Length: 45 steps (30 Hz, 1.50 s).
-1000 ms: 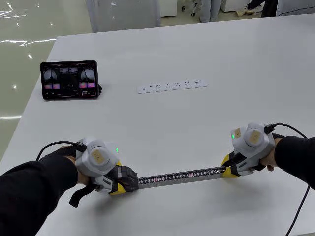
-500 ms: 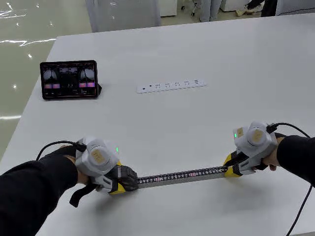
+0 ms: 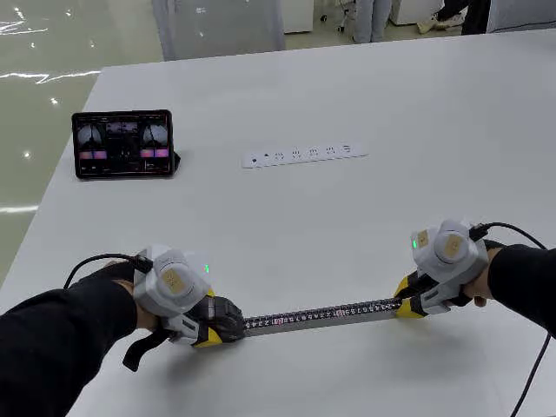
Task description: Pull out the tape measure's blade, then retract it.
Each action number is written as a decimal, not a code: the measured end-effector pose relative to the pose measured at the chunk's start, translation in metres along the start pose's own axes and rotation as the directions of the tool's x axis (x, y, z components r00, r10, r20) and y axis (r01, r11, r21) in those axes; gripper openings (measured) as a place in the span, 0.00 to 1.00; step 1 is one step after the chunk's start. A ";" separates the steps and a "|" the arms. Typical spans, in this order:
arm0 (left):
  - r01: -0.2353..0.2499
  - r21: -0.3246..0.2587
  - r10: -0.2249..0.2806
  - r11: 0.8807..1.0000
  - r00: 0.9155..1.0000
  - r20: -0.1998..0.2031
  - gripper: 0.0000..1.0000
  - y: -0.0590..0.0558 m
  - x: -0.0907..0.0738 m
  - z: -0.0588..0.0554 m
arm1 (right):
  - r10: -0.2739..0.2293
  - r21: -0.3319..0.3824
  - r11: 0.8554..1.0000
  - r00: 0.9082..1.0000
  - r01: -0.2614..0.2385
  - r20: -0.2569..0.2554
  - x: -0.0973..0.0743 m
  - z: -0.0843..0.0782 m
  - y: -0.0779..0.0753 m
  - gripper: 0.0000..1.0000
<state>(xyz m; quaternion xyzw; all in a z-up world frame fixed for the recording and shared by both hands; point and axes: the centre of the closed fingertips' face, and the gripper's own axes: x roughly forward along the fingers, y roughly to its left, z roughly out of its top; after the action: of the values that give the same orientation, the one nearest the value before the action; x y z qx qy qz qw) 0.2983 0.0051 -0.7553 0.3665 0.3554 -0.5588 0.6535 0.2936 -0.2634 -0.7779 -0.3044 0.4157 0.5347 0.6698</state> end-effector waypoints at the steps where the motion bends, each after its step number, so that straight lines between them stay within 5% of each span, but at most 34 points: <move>1: -0.002 0.003 0.002 1.000 1.000 -0.001 0.34 0.000 0.000 0.000 | -0.003 -0.004 1.000 1.000 0.003 -0.003 0.000 0.000 0.000 0.12; 26: -0.027 0.027 0.028 0.999 0.999 -0.020 0.36 0.003 -0.006 -0.006 | -0.013 -0.176 0.984 0.995 -0.004 -0.096 0.000 -0.003 0.000 0.17; 34: -0.042 -0.007 0.042 0.999 0.998 -0.046 0.50 0.005 -0.013 -0.017 | 0.004 -0.200 0.979 0.995 -0.024 -0.100 -0.001 -0.002 0.007 0.29; 39: -0.038 -0.026 0.037 0.999 0.999 -0.040 0.54 0.003 -0.019 -0.019 | 0.008 -0.192 0.981 0.996 -0.025 -0.087 -0.003 -0.001 0.008 0.32; 45: -0.042 -0.053 0.041 0.998 0.999 -0.018 0.62 0.002 -0.023 -0.020 | -0.010 -0.143 0.990 0.997 0.000 -0.074 -0.007 -0.001 0.008 0.47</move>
<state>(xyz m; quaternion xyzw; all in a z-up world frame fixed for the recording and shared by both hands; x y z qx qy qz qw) 0.2967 0.0332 -0.7445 0.3610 0.3678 -0.5325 0.6714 0.2852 -0.2650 -0.7719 -0.3722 0.4001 0.5497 0.6318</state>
